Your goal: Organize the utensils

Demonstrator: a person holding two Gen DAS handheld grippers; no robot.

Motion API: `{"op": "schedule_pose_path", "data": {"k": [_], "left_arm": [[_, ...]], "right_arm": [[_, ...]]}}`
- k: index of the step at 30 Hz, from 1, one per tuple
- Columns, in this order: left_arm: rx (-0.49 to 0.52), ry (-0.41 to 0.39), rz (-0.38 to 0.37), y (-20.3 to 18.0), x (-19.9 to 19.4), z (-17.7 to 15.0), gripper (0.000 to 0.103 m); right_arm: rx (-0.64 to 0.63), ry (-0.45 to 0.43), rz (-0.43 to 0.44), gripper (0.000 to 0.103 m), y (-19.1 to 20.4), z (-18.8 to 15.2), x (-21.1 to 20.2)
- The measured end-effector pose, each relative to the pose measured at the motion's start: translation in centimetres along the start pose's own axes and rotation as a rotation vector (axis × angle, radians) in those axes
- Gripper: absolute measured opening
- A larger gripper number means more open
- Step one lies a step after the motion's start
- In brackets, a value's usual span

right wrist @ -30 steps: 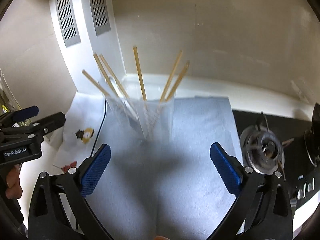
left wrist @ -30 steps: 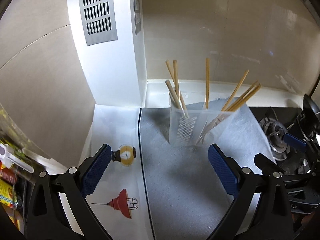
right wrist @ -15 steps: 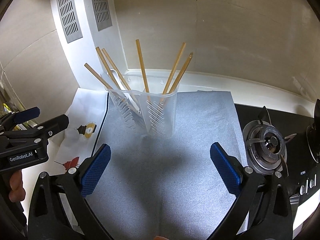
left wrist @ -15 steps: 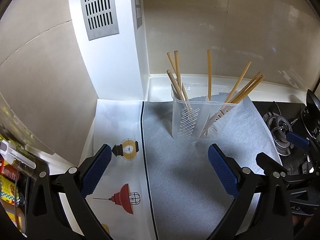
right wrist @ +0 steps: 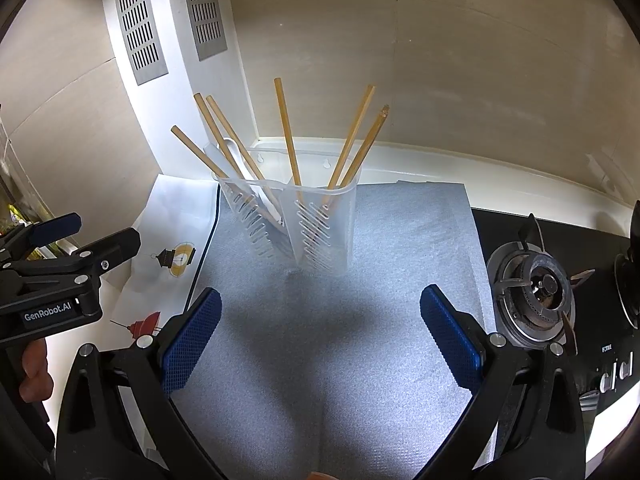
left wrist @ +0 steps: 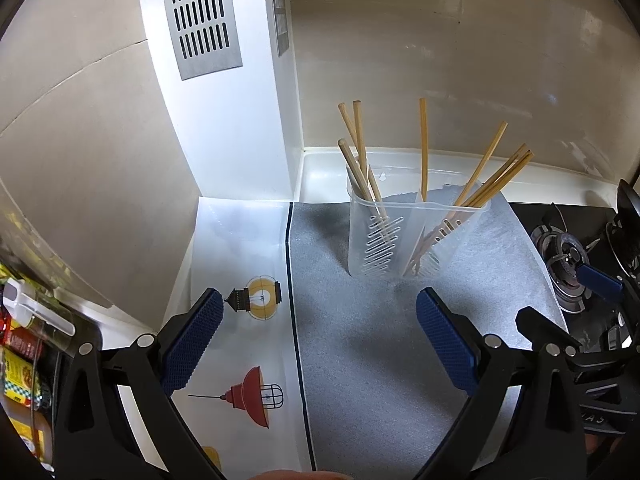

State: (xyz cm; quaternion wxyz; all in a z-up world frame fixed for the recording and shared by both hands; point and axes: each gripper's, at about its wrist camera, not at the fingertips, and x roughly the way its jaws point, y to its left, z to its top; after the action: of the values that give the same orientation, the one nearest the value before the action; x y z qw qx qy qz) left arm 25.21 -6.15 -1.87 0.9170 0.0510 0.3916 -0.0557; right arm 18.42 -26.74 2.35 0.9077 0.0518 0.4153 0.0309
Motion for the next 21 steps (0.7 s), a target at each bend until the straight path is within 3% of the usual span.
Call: {"op": "schedule_pose_path", "data": {"k": [21], "left_arm": [[0.003, 0.009, 0.012, -0.04, 0.21, -0.05, 0.094]], "right_arm": [[-0.001, 0.0, 0.002, 0.098, -0.12, 0.26, -0.01]]}}
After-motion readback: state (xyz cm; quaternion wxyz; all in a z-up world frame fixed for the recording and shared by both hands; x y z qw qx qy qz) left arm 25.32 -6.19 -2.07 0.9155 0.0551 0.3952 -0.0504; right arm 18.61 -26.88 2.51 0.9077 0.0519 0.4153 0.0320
